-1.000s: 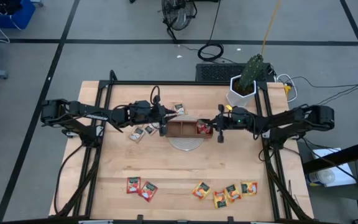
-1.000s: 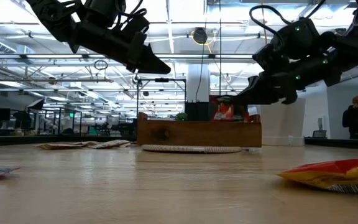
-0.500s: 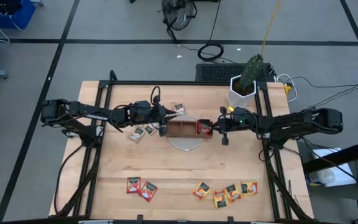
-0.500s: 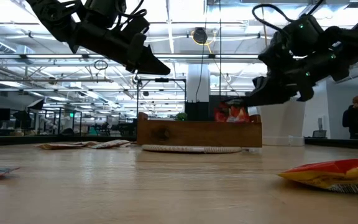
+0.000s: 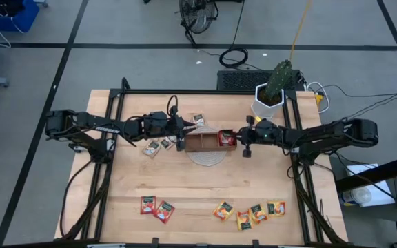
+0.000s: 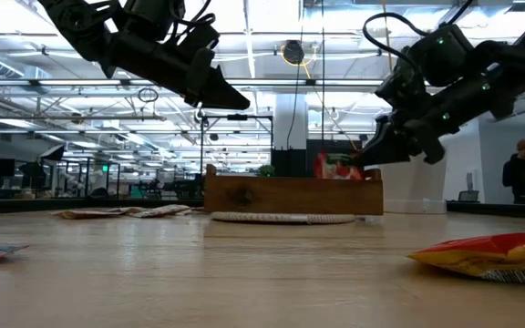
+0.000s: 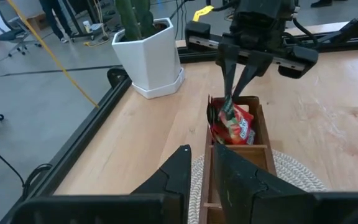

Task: Pick & Place Tea
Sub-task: Put the red tea bag into the right section of the wood organizer

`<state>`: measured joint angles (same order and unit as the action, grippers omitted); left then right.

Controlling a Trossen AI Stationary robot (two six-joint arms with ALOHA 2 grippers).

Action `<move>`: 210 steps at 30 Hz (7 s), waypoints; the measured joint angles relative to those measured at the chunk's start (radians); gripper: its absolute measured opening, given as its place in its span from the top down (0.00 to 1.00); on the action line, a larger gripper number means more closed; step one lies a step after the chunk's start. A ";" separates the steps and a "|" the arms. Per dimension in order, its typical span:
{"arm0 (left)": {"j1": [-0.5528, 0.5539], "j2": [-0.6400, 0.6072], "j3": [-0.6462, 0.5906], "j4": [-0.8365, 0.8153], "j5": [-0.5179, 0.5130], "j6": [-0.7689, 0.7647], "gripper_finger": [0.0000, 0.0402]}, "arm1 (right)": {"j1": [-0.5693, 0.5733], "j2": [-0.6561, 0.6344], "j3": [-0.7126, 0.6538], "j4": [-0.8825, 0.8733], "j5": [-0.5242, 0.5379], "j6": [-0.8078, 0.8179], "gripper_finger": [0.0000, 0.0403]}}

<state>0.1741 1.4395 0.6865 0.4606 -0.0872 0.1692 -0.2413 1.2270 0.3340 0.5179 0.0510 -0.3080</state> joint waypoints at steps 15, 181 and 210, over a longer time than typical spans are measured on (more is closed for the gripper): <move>0.000 0.000 0.000 -0.001 0.000 0.001 0.82 | 0.095 -0.023 0.000 0.140 0.239 -0.027 0.66; -0.884 0.266 0.192 -1.020 0.126 -2.536 0.21 | 0.282 -0.326 -0.209 0.464 0.473 -0.085 0.46; -0.860 0.286 0.192 -1.048 -0.123 -2.579 0.26 | 0.282 -0.325 -0.208 0.446 0.474 -0.071 0.47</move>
<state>-0.6863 1.7259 0.8783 -0.5877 -0.2098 -2.4097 0.0406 0.9016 0.1257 0.9642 0.5247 -0.3788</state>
